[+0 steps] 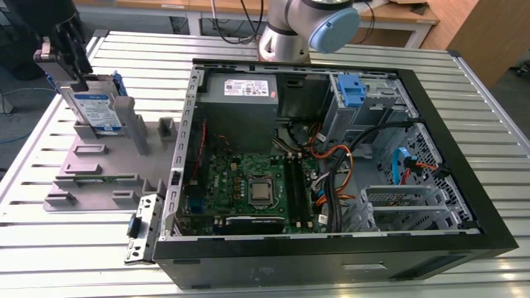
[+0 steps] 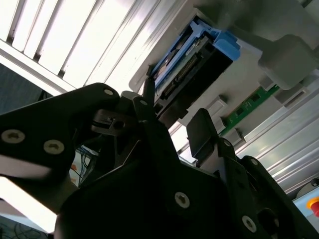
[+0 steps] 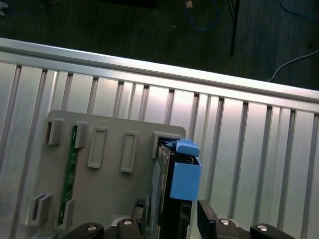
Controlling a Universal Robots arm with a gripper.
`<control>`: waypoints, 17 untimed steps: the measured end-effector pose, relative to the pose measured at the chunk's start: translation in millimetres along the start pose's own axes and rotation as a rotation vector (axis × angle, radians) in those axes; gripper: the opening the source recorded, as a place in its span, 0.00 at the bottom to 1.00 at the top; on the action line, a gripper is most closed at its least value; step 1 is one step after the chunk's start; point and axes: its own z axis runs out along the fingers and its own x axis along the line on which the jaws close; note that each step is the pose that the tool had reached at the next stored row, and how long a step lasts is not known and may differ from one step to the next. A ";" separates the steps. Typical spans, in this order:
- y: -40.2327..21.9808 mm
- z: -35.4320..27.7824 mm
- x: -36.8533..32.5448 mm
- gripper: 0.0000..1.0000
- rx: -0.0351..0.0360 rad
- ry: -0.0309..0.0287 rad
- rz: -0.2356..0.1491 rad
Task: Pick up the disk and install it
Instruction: 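Pick up the disk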
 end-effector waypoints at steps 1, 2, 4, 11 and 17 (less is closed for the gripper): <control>-0.1 0.4 0.1 0.53 0.0005 -0.0004 0.010; -0.1 0.9 0.1 0.53 0.0012 -0.0009 0.023; -0.1 1.4 0.1 0.53 0.0022 -0.0016 0.046; -0.3 4.3 0.3 0.53 0.0028 -0.0019 0.049; -0.7 11.1 -0.3 0.53 0.0026 -0.0019 0.052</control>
